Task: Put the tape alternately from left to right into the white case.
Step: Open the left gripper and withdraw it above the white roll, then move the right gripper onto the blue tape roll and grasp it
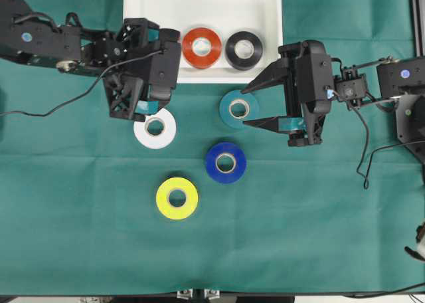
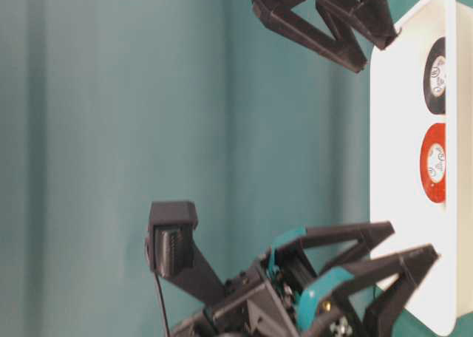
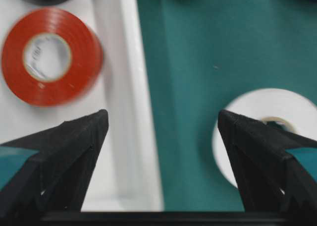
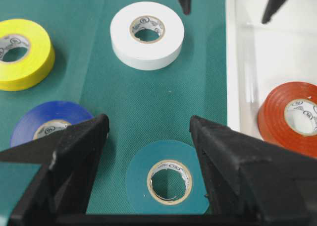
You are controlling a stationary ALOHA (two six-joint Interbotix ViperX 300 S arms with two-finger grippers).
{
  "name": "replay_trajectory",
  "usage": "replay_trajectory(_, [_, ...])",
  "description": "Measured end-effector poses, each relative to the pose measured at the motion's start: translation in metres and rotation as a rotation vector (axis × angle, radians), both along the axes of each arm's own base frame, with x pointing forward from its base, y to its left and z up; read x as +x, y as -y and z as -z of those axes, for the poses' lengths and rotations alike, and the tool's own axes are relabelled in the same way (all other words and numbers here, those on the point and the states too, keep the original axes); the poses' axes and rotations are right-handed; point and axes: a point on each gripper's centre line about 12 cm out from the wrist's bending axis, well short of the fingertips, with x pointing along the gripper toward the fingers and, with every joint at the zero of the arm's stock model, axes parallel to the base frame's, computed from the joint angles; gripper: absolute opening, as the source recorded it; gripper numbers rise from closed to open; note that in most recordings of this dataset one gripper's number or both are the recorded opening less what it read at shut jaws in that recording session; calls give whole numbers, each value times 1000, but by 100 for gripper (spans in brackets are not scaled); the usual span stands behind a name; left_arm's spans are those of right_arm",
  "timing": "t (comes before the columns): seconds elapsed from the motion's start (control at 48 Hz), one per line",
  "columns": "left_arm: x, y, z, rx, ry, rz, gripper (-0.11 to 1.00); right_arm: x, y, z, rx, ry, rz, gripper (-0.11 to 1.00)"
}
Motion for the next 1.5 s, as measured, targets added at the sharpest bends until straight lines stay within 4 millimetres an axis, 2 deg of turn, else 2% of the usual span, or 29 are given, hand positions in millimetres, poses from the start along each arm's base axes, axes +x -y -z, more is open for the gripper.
replay_trajectory(0.333, [-18, 28, -3, -67, -6, -13, 65, 0, -1, 0, -1, 0, -3, 74])
replay_trajectory(0.562, [-25, 39, -3, -105, -9, -31, 65, 0, 0, 0, 2, 0, 0, 74])
replay_trajectory(1.083, [-31, 43, 1, -109, -21, -28, 65, 0, -2, 0, 6, -1, -2, 74])
replay_trajectory(1.5, [-31, 43, 1, -110, -23, -29, 65, 13, -32, 14, -8, -73, -87, 74])
